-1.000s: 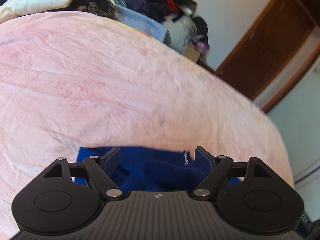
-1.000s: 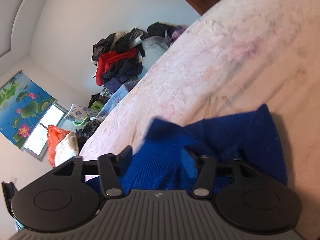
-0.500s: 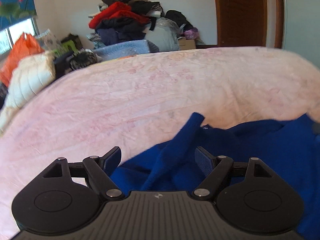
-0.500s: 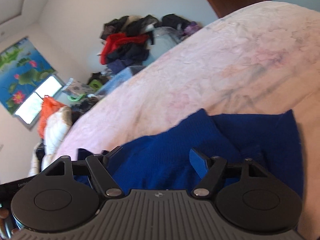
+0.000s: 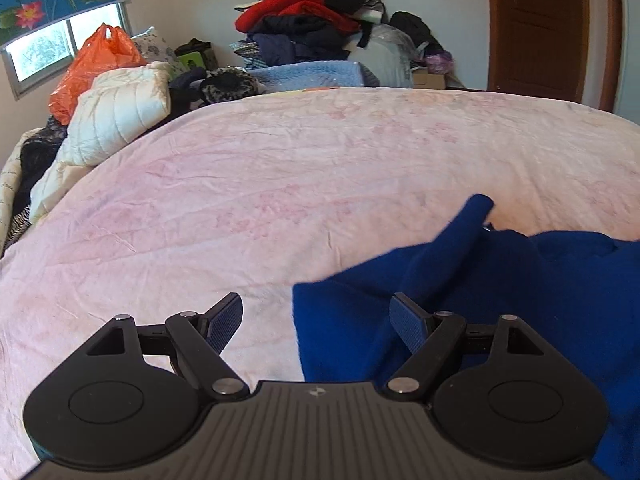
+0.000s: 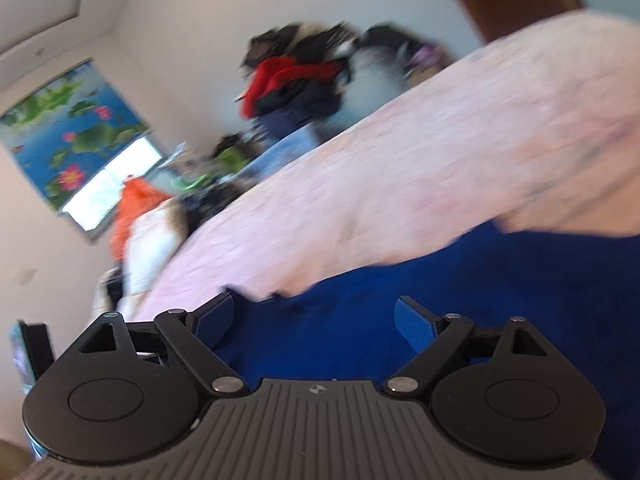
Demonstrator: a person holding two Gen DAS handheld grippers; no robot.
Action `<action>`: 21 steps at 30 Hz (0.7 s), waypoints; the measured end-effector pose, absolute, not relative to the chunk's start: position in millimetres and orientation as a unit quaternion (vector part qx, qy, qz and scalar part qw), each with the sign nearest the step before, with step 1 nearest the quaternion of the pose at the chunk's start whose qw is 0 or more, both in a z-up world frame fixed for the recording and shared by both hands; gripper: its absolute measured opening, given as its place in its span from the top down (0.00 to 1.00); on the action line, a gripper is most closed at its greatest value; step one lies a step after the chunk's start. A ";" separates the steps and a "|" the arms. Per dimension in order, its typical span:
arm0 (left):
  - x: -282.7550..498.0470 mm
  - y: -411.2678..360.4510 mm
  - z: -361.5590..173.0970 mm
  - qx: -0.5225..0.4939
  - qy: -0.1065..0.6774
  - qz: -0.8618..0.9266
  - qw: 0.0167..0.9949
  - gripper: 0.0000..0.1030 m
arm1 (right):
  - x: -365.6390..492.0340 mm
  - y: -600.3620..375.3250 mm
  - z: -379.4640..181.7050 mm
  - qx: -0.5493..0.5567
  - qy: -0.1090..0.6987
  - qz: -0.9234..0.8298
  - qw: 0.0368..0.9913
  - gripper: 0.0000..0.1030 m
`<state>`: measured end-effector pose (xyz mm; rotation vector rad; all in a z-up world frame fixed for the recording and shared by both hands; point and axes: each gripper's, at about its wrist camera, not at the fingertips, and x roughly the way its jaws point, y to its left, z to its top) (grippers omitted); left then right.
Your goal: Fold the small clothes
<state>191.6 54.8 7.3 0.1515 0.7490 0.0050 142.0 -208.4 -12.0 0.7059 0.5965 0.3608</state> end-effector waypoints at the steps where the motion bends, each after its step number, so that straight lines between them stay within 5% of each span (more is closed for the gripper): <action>1: 185.1 54.4 5.0 0.076 0.368 -0.004 0.927 0.21 | 153.7 -199.0 -14.9 0.356 0.297 0.195 0.864 0.11; 13: 146.9 83.6 -22.8 0.051 0.412 -0.004 0.910 0.21 | 264.2 -66.8 -27.8 0.393 0.385 0.280 0.787 0.06; 21: 136.9 91.6 -10.6 0.020 0.398 -0.010 0.917 0.21 | 229.1 -88.1 1.7 0.377 0.322 0.307 0.812 0.02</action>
